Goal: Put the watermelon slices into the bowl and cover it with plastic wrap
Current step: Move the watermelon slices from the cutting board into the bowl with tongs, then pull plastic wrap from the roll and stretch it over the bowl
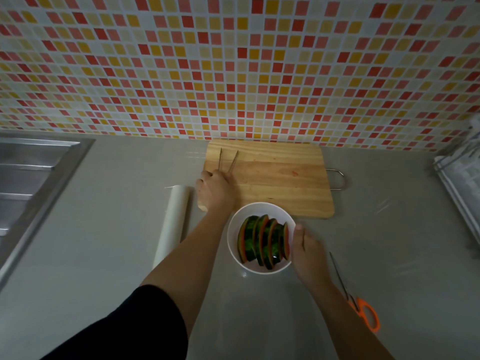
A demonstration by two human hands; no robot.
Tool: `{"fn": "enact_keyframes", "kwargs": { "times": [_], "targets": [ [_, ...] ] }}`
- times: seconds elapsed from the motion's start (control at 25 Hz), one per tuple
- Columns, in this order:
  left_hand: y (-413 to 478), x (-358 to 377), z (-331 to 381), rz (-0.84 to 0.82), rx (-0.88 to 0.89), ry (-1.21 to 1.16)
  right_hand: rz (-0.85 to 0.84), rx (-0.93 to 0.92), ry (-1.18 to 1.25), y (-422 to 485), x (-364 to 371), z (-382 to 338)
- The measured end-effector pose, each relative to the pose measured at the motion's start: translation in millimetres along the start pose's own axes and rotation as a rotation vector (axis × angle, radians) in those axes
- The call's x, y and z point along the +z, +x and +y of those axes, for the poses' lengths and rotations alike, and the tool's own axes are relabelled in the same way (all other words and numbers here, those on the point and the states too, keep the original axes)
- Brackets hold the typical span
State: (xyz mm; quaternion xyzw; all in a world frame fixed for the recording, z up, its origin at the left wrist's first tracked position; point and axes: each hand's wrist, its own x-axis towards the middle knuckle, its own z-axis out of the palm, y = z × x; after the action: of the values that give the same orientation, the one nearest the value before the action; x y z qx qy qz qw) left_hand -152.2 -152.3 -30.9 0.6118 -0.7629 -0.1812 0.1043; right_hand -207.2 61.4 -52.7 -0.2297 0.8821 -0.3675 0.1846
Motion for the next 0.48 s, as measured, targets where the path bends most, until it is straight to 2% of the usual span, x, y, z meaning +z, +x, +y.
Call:
{"fn": "enact_keyframes", "kwargs": {
  "times": [0.2, 0.36, 0.48],
  "targets": [
    [0, -1, 1, -0.008, 0.056, 0.032, -0.009, 0.001, 0.005, 1, 0, 0],
    [-34, -27, -21, 0.03, 0.118, -0.259, -0.034, -0.017, -0.006, 0, -3, -3],
    [-82, -35, -44, -0.152, 0.167, -0.306, -0.062, -0.017, -0.014, 3, -5, -7]
  ]
}}
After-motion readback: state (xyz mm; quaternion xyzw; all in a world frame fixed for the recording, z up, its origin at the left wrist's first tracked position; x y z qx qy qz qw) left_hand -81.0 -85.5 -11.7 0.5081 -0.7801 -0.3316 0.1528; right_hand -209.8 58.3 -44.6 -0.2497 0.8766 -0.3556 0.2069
